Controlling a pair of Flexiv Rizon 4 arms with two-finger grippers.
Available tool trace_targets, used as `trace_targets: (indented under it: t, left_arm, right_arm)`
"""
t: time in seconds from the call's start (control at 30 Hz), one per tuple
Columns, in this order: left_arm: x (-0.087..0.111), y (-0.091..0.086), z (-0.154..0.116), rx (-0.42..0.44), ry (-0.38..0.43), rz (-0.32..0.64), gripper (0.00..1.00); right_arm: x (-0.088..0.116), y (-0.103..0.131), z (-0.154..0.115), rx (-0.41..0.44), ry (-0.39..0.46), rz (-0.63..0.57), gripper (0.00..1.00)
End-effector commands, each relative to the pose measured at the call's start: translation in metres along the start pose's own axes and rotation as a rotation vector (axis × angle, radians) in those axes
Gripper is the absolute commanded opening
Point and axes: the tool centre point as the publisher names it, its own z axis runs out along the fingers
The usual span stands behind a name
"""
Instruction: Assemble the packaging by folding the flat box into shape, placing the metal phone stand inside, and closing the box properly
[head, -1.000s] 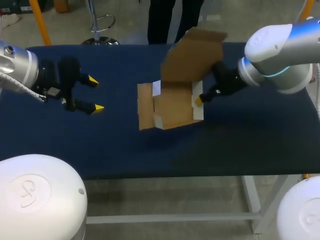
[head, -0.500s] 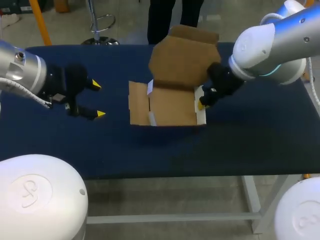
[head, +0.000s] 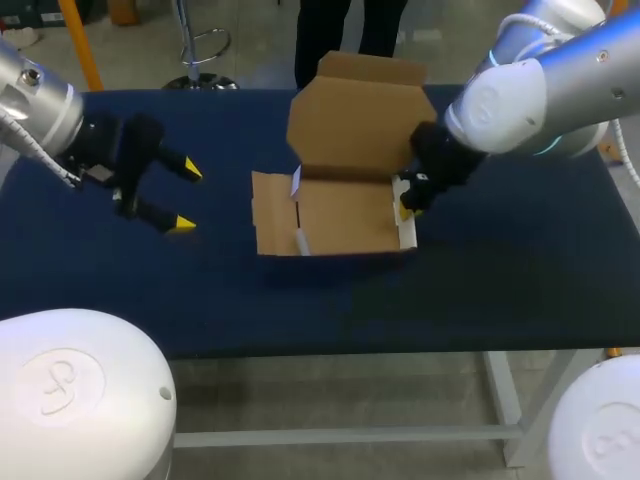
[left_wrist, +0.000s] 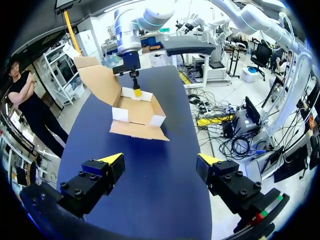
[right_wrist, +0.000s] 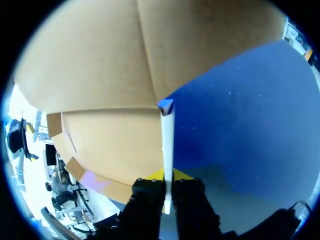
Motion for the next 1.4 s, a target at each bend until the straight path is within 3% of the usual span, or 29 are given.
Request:
trace_targets:
  t: [0.03, 0.23, 0.63, 0.97, 1.4]
  left_arm:
    - [-0.005, 0.000, 0.000, -0.015, 0.029, -0.002, 1.00]
    - [-0.009, 0.006, 0.004, -0.042, -0.004, 0.039, 1.00]
    - [-0.019, 0.021, 0.021, -0.108, 0.011, 0.033, 1.00]
    - [-0.022, 0.026, 0.025, -0.133, 0.046, 0.060, 1.00]
    - [-0.022, 0.026, 0.025, -0.133, 0.046, 0.060, 1.00]
  right_arm:
    - [0.001, -0.001, -0.001, -0.002, -0.003, 0.000, 0.00]
    - [0.007, -0.008, 0.004, 0.076, -0.069, 0.184, 0.00]
    - [0.008, -0.028, 0.000, 0.191, -0.166, 0.330, 0.00]
    - [0.008, -0.045, 0.008, 0.282, -0.174, 0.385, 0.00]
    - [0.008, -0.045, 0.008, 0.282, -0.174, 0.385, 0.00]
